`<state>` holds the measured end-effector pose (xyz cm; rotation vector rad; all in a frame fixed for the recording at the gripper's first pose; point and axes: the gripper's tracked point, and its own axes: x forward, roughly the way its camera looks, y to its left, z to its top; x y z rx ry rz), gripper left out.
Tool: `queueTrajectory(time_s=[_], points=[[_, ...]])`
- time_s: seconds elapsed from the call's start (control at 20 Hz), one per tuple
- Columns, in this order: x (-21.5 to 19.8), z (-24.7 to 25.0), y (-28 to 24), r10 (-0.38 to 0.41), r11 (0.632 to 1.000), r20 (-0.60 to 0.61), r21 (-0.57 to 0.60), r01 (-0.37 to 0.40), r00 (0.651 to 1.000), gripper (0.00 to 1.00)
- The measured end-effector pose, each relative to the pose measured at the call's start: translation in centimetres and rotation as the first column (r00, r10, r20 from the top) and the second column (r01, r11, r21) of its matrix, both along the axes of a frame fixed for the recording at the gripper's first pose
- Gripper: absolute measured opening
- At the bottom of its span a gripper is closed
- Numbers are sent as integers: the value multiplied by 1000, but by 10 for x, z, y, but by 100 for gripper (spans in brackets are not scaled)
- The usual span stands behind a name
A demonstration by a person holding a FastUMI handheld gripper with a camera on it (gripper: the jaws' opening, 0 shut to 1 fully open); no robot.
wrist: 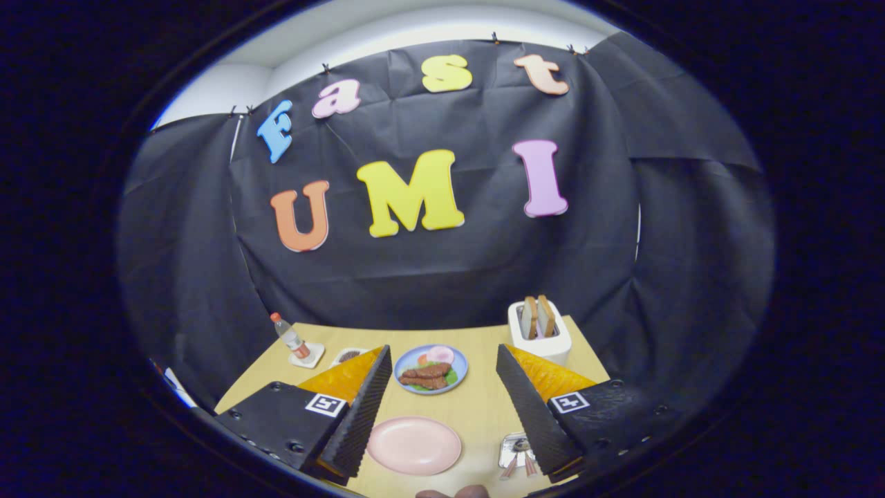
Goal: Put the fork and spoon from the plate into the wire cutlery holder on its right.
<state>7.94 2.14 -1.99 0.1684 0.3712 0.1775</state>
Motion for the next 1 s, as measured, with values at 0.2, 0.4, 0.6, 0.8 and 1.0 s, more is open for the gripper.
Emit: queueTrajectory(time_s=[0.2,0.4,0.6,0.8,1.0], points=[[-22,30,5,-67,998,160,2,68,985,92],[-32,48,8,-122,991,244,-15,130,962,95],[-36,58,8,-166,986,275,16,168,947,95],[-43,51,27,-165,986,262,16,167,951,96],[-53,61,35,-153,987,292,5,158,944,96]])
